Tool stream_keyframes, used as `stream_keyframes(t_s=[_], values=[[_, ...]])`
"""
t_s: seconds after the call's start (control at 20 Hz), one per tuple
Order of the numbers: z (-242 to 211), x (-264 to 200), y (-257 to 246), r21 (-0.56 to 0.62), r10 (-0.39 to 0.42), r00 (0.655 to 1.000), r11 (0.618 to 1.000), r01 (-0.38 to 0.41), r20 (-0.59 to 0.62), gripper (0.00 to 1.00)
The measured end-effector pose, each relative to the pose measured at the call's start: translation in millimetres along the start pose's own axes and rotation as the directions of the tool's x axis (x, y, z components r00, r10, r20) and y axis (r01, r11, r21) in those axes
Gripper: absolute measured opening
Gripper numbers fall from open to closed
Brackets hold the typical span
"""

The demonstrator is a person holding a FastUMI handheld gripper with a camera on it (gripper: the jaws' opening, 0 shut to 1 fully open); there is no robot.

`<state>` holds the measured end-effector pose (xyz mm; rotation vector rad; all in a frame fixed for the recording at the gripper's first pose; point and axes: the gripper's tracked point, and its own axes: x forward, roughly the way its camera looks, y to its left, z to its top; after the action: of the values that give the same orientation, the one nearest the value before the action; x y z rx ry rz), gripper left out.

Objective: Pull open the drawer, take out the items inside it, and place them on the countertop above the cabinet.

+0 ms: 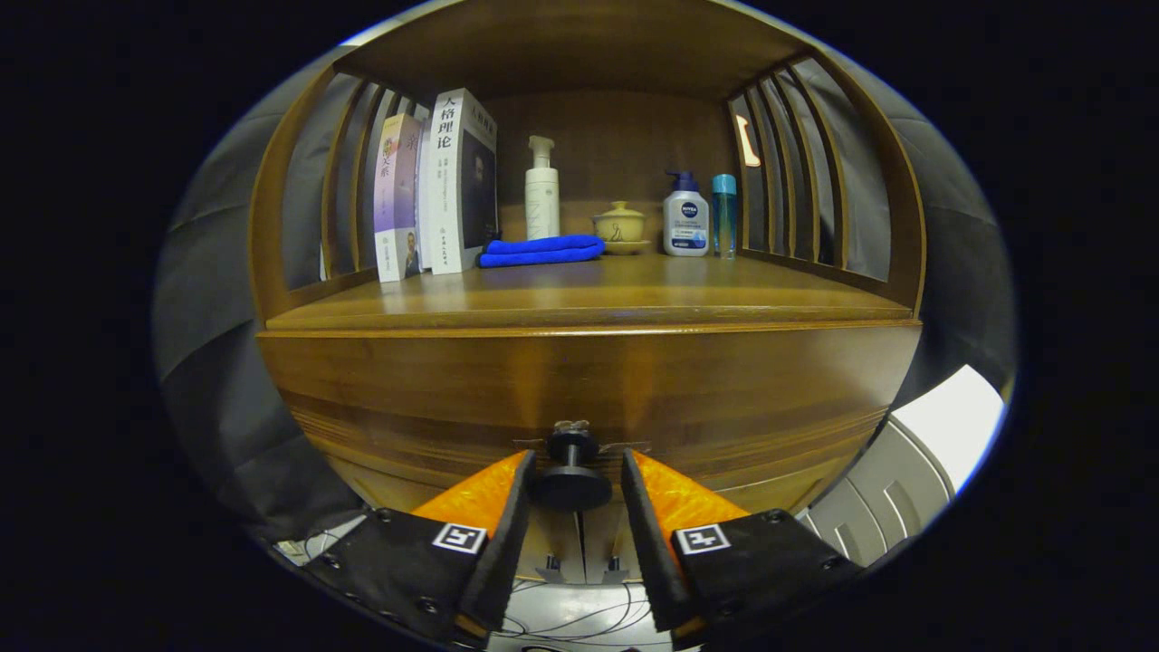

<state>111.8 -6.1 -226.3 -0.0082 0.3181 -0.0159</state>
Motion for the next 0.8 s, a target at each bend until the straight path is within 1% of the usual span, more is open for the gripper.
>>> stream_keyframes(t_s=[0.1, 0.15, 0.25, 0.3, 0.35, 0.4, 0.45, 0.6, 0.8], values=[[1.6, -0.1, 1.5, -0.009, 0.005, 1.000, 1.000, -0.005, 0.004, 0.50], [0.4, 1.2, 0.3, -0.020, 0.009, 1.000, 1.000, -0.009, -0.002, 0.49], [-0.3, 1.4, 1.9, -0.001, 0.016, 1.000, 1.000, -0.016, 0.000, 0.43], [-0.3, -0.3, 2.1, -0.006, 0.026, 1.000, 1.000, -0.026, 0.003, 0.36], [0.1, 2.0, 2.4, -0.014, 0.037, 0.999, 0.999, -0.037, 0.001, 0.36], [-1.5, 6.5, 2.3, -0.025, 0.047, 0.999, 0.999, -0.047, -0.001, 0.32], [-0.4, 1.4, 0.4, -0.032, 0.056, 0.998, 0.998, -0.056, -0.004, 0.27], [-2.1, 0.8, 0.5, -0.024, 0.073, 0.997, 0.997, -0.073, -0.010, 0.27], [-2.8, -3.3, -0.2, -0.024, 0.069, 0.997, 0.997, -0.070, -0.017, 0.28]])
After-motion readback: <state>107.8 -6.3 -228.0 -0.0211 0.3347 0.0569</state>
